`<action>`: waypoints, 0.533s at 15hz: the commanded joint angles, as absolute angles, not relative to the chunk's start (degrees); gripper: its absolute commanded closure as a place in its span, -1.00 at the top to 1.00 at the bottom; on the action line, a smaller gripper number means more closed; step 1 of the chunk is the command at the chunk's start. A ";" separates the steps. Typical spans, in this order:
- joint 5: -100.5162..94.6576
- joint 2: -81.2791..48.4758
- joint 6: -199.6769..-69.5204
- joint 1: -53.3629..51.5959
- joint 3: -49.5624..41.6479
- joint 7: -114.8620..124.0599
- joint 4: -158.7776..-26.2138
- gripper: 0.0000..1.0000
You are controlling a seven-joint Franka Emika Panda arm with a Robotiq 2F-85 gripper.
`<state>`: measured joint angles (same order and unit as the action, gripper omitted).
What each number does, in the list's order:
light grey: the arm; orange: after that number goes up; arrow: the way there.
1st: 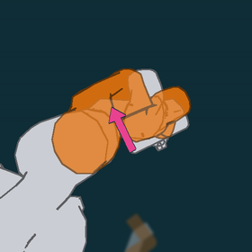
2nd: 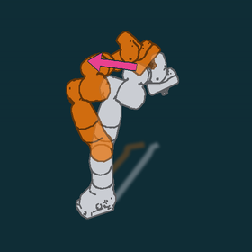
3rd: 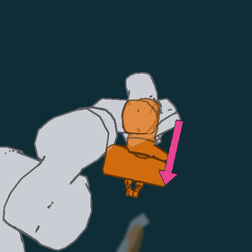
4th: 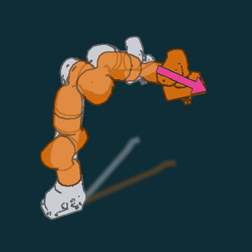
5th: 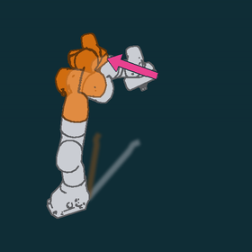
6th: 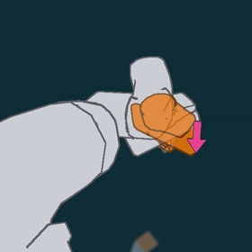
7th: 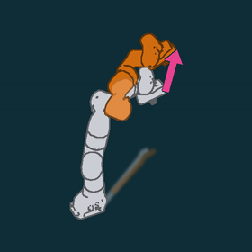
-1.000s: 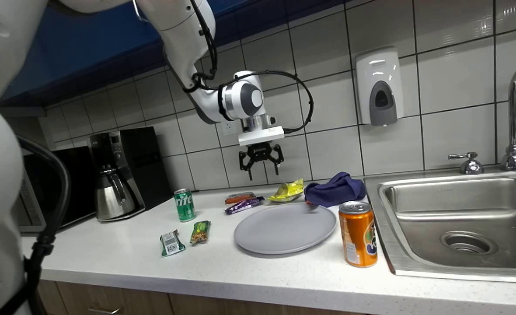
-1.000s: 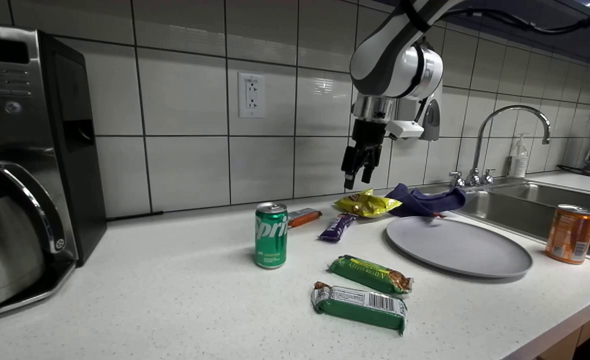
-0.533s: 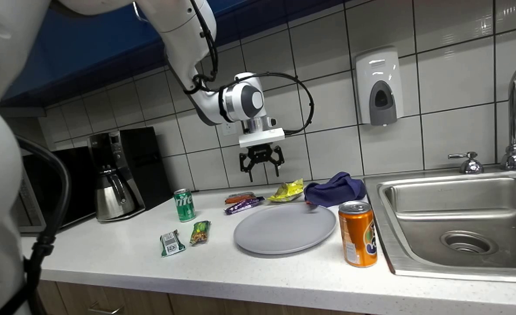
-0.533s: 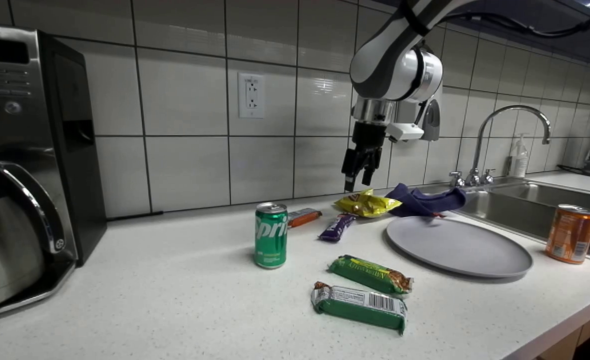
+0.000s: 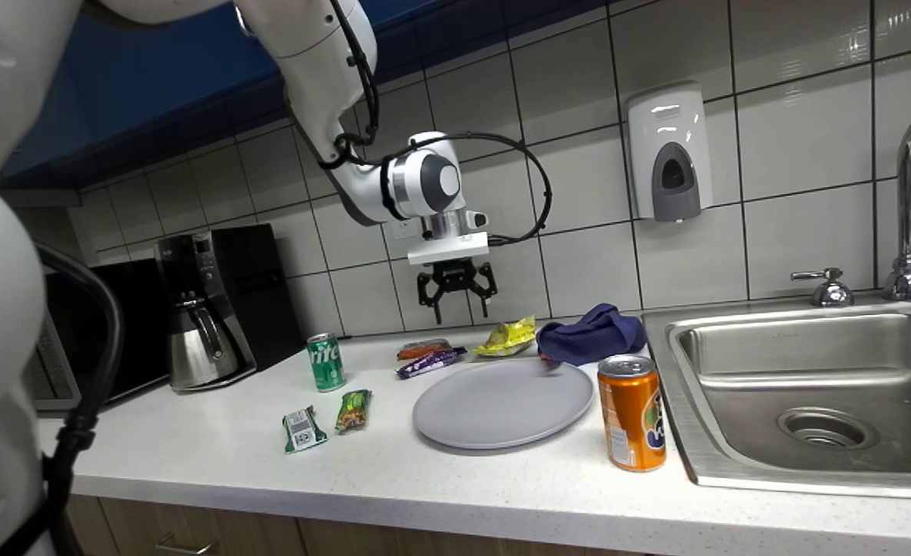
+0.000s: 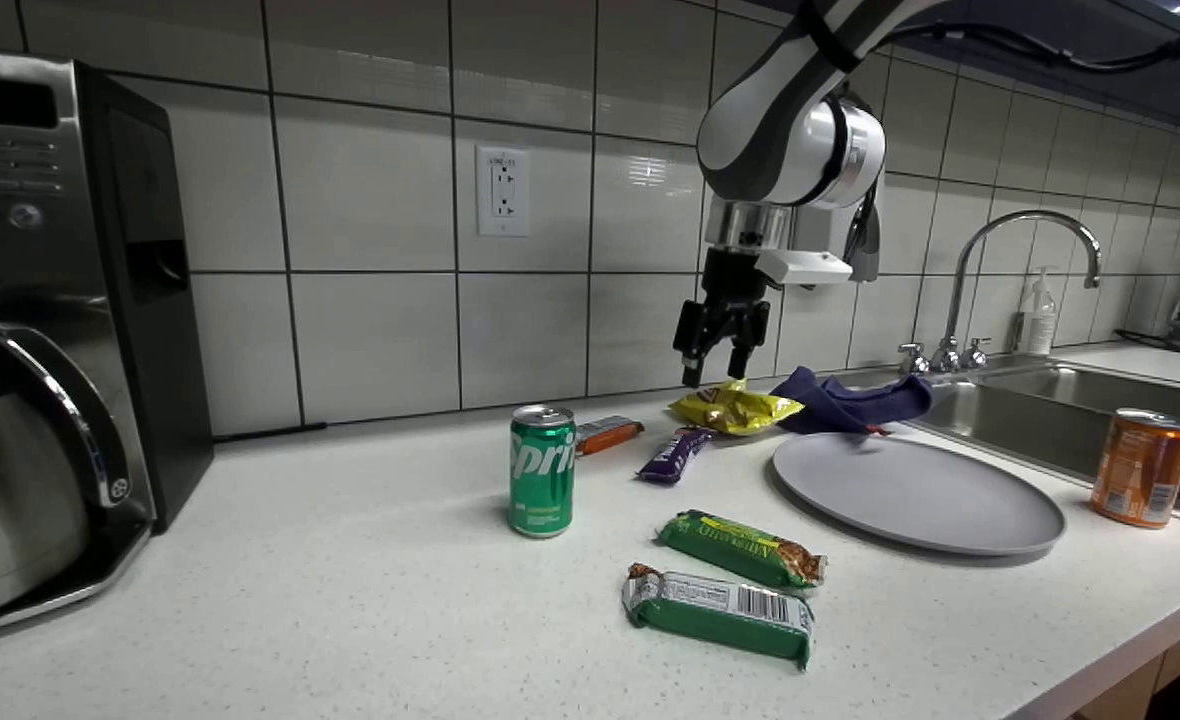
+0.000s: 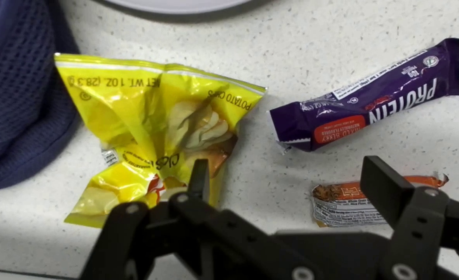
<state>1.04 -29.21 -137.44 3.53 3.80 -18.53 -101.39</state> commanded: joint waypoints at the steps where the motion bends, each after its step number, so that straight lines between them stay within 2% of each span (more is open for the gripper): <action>1: 0.51 -26.24 -136.34 1.32 2.20 -9.70 -104.56 1.00; 8: -0.94 -27.69 -133.87 -4.09 -1.02 8.43 -104.24 1.00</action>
